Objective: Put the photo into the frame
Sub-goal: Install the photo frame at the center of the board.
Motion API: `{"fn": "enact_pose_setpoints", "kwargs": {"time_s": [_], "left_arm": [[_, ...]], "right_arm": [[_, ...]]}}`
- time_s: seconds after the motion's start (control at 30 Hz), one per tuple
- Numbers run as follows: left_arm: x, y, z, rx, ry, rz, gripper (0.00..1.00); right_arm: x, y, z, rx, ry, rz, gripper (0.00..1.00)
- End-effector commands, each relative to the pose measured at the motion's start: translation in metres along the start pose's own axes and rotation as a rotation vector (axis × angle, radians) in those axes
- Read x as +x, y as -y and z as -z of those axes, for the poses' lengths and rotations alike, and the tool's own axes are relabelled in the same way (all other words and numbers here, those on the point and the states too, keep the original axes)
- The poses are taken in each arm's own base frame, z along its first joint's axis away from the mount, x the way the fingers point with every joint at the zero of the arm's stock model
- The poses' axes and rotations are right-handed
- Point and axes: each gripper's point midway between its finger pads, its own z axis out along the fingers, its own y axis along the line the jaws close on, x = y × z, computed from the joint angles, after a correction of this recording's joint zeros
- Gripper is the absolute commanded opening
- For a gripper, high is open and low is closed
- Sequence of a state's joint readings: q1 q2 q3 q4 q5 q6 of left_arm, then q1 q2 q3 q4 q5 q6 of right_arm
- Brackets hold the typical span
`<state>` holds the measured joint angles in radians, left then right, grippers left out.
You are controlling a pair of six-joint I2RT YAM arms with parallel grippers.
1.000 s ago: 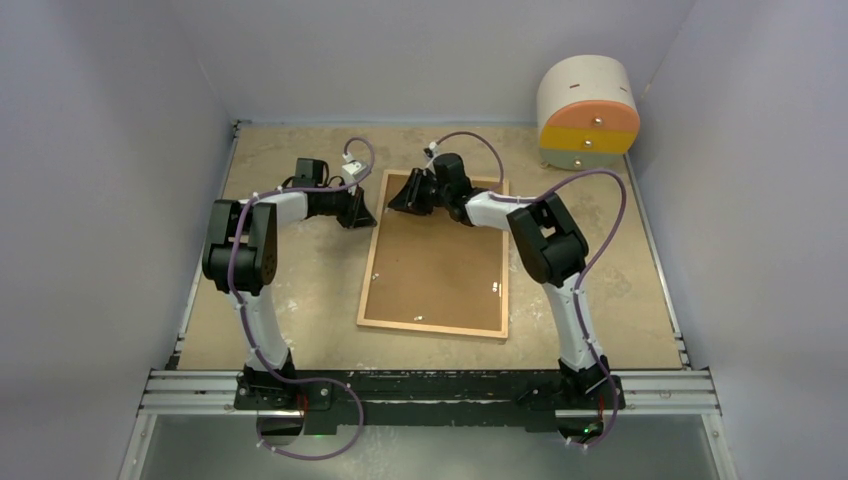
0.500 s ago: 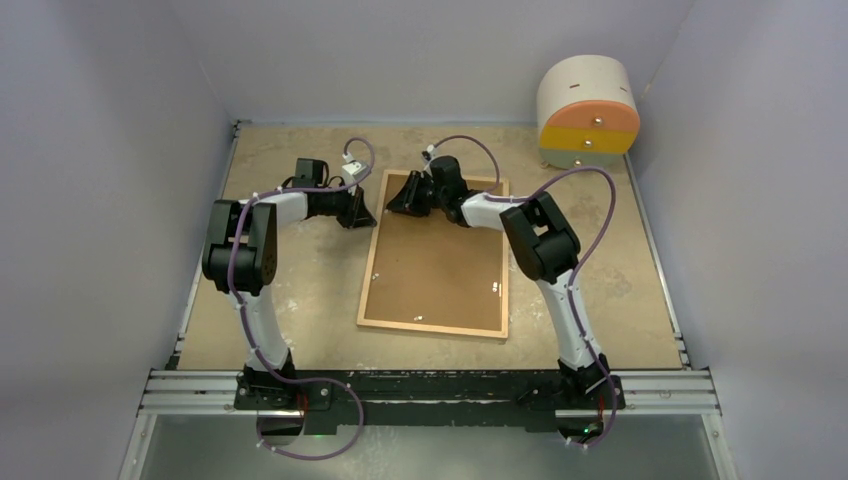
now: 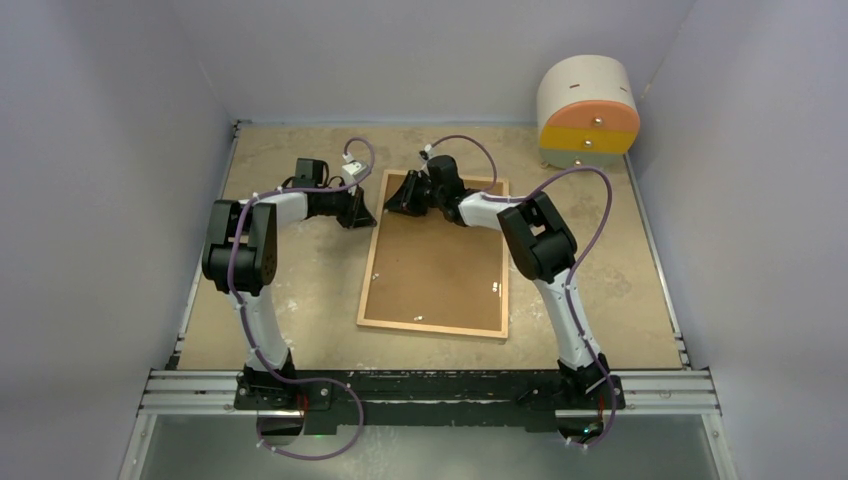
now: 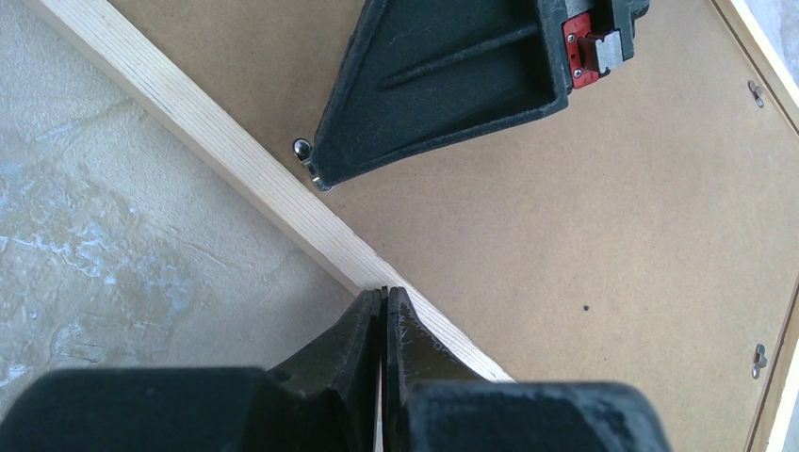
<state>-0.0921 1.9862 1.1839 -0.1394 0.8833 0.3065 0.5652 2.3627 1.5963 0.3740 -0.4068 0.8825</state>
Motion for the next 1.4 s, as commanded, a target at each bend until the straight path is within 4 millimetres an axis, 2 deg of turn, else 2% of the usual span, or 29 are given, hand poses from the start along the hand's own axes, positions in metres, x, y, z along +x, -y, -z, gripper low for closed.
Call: {"fn": "enact_pose_setpoints", "kwargs": {"time_s": [0.0,0.13,0.23,0.4,0.77,1.03,1.2,1.3,1.37], "left_arm": [[0.024,0.010,-0.002,0.008,-0.072,0.036,0.04],[0.023,0.010,-0.003,0.011,-0.070,0.040,0.03],[0.024,0.011,-0.004,0.014,-0.071,0.039,0.03],[0.026,0.012,-0.005,0.015,-0.077,0.034,0.03],[0.026,0.014,-0.008,0.022,-0.076,0.031,0.02],[0.029,0.018,-0.008,0.026,-0.083,0.027,0.01],[0.029,0.020,-0.009,0.032,-0.083,0.027,0.01],[0.027,0.020,-0.007,0.024,-0.087,0.020,0.01],[0.028,0.020,-0.006,0.021,-0.090,0.012,0.01]], "right_arm": [[0.009,0.010,-0.009,0.059,-0.009,-0.021,0.25],[0.013,0.013,-0.012,0.092,-0.009,-0.032,0.22],[0.019,0.010,-0.014,0.092,0.010,-0.034,0.23],[0.025,0.016,-0.018,0.098,0.003,-0.065,0.24],[0.020,0.018,-0.019,0.116,0.067,-0.085,0.23],[0.019,0.025,-0.017,0.193,0.155,-0.104,0.22],[0.019,0.021,-0.021,0.196,0.205,-0.122,0.24],[0.017,0.018,-0.012,0.213,0.220,-0.126,0.24],[0.025,0.018,-0.002,0.229,0.194,-0.140,0.27]]}}
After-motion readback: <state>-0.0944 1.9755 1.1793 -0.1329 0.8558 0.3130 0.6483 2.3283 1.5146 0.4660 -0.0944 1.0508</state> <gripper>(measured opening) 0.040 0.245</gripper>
